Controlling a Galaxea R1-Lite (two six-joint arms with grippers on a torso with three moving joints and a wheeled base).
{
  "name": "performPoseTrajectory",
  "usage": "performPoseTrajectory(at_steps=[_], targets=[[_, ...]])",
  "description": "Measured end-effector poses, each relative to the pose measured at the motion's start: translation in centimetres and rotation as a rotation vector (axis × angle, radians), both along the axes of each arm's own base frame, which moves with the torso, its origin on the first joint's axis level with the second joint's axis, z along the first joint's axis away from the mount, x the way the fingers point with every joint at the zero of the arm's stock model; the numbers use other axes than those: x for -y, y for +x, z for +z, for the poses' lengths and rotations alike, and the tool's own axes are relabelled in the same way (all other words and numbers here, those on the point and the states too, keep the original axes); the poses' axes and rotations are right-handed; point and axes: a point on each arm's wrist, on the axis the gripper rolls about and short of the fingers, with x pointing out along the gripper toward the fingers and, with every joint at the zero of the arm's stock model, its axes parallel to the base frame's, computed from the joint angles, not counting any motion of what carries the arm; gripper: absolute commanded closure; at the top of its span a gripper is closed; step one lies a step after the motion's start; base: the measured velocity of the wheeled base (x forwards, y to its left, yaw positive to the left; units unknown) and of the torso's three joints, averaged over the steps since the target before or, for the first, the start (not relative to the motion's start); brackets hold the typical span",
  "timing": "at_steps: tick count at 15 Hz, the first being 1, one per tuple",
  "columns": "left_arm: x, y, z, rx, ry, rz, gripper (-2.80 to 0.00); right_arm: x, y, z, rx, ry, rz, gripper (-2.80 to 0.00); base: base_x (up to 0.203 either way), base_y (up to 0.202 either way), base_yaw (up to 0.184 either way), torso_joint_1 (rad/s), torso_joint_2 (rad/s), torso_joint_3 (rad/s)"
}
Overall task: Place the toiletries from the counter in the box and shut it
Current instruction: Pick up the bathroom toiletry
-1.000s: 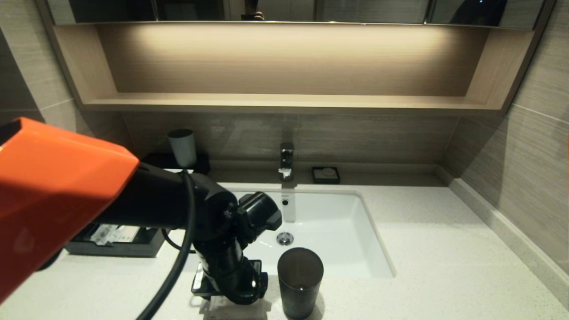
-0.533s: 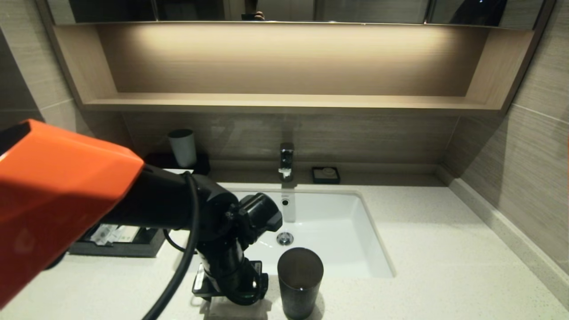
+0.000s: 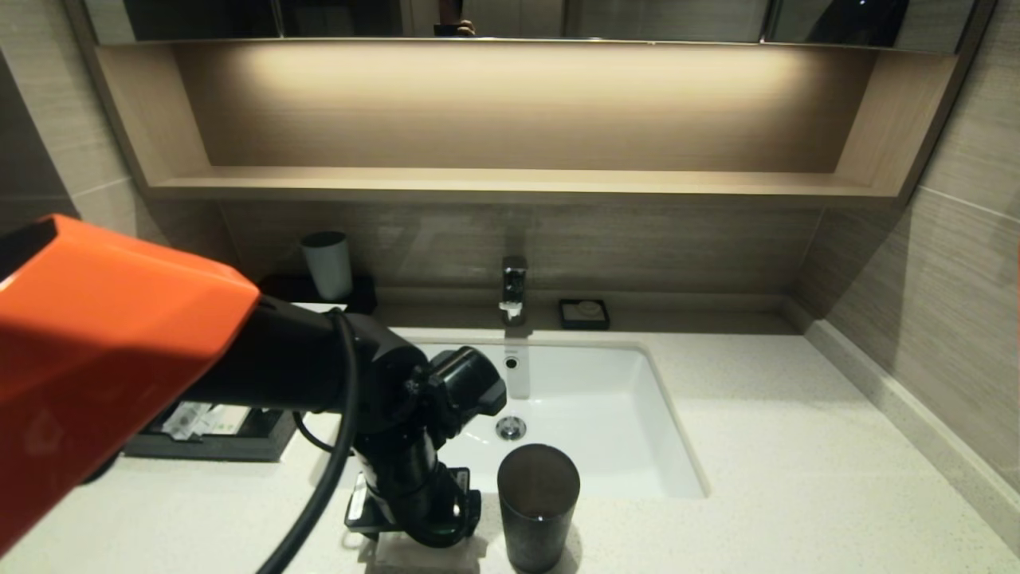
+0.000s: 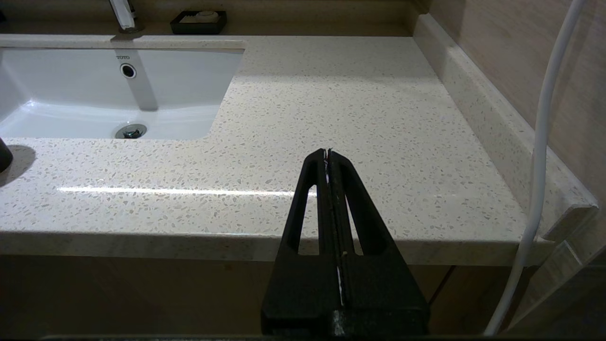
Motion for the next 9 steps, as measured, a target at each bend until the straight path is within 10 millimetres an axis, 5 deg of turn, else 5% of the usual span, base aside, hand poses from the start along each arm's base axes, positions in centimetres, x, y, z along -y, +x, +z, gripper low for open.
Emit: performPoseTrajectory(at_steps=[1,9], targets=[[0.0,0.0,0.0,0.0,0.0,-0.001,0.0,0.0,0.0,0.0,0.0,0.0,0.0,0.0,0.0,0.0,0.0,0.0,0.0,0.0],[0.04,0.05,-0.14,-0.002,0.005,-0.002,0.0,0.0,0.0,0.02,0.001,0.0,0.0,0.0,0.0,0.0,0.0,0.0,0.0,0.0]])
